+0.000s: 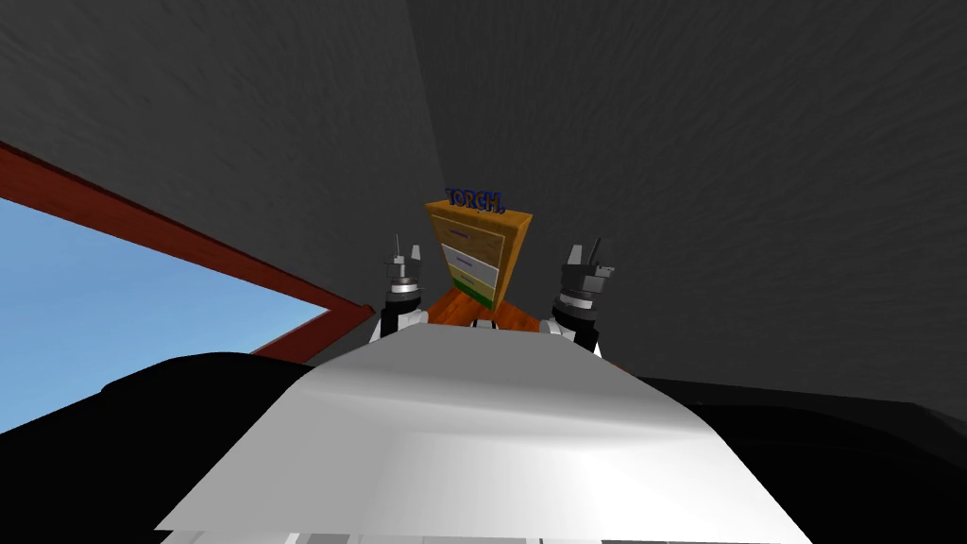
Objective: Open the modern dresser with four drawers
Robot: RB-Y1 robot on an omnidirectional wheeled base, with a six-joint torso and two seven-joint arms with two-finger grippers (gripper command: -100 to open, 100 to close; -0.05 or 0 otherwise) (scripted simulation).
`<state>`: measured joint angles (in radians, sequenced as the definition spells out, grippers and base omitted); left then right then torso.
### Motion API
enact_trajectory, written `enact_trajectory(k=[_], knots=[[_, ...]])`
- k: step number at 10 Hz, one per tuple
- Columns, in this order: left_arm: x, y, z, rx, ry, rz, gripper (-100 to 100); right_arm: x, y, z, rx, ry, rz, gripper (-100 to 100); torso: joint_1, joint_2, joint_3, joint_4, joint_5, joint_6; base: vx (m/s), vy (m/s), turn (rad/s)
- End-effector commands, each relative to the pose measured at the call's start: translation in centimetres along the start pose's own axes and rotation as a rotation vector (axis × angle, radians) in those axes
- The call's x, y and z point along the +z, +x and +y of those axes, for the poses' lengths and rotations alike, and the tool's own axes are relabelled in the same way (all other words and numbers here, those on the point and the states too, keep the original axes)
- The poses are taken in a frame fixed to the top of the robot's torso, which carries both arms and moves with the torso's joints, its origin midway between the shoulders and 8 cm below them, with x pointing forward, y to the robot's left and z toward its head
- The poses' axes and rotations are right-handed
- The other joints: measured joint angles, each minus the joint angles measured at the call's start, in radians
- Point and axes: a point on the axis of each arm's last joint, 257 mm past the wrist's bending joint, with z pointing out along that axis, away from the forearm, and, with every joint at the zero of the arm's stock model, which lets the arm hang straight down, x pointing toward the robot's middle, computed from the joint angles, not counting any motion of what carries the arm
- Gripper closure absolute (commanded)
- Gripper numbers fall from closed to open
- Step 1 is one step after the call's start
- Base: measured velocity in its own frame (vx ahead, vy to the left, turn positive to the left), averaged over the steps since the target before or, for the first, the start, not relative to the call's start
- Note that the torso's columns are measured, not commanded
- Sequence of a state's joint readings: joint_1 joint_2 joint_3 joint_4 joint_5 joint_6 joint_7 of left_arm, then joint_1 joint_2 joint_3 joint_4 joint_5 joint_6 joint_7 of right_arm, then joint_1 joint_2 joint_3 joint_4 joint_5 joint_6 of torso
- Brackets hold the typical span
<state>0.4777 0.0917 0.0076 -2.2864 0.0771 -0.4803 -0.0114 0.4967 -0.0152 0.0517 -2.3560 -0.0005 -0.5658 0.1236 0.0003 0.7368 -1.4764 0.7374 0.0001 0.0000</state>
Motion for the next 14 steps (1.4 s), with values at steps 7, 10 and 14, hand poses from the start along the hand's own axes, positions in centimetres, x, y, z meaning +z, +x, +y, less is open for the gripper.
enact_trajectory(k=[7, 10, 14], knots=[[0.2, 2.2, 3.1, -0.022, -0.179, 0.096, -100, 0.0, 0.0, 0.0, 0.000, 0.000, 0.000, 0, 0.000, 0.000, 0.000, 0.000, 0.000, 0.000, 0.065, 0.027, -0.103], [0.1, 2.8, 4.4, -0.028, -0.248, 0.119, -100, 0.0, 0.0, 0.0, 0.000, 0.000, 0.000, 0, 0.000, 0.002, 0.001, 0.001, 0.000, 0.000, 0.056, 0.030, -0.104], [-0.3, 3.4, 5.7, -0.035, -0.324, 0.142, -100, 0.0, 0.0, 0.0, 0.000, 0.000, 0.000, 0, -0.001, 0.001, 0.000, 0.001, 0.000, 0.000, 0.048, 0.025, -0.087]])
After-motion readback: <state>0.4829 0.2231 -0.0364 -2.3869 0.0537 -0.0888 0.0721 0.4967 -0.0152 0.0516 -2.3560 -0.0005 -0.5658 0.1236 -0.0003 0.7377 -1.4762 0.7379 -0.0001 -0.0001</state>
